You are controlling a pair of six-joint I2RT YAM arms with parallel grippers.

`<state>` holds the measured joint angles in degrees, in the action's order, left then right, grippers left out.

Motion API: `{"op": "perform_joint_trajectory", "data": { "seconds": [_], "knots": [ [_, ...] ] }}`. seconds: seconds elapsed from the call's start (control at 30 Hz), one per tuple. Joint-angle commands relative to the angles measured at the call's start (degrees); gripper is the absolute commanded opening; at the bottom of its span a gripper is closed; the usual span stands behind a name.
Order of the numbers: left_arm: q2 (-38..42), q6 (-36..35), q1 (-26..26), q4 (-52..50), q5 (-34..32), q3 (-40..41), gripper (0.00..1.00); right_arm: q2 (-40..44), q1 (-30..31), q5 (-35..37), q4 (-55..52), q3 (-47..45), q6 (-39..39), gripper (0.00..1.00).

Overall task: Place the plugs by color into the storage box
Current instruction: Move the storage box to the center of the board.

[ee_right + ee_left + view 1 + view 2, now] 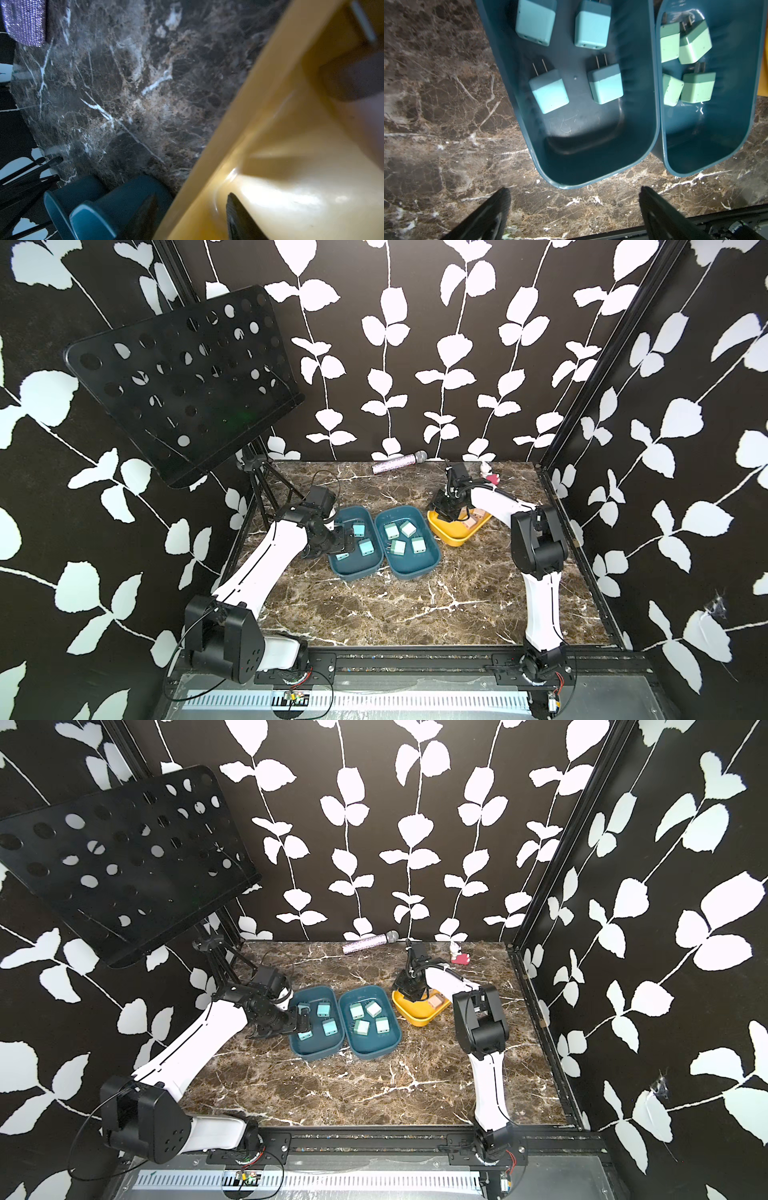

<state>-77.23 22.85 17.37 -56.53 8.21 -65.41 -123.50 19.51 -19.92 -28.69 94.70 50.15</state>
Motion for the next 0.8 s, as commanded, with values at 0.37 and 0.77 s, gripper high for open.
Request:
{"op": "perform_joint_trajectory", "data": {
  "seconds": [0.37,0.77],
  "knots": [
    [4.6,1.9,0.2,-1.4,-0.6,2.1,0.98,5.7,-2.7,1.6,-2.9,-5.5,-1.9,0.44],
    [5.8,-0.5,0.1,0.7,-2.4,5.9,0.97,11.7,-2.7,0.7,-5.6,-7.6,-5.2,0.52]
  ]
}}
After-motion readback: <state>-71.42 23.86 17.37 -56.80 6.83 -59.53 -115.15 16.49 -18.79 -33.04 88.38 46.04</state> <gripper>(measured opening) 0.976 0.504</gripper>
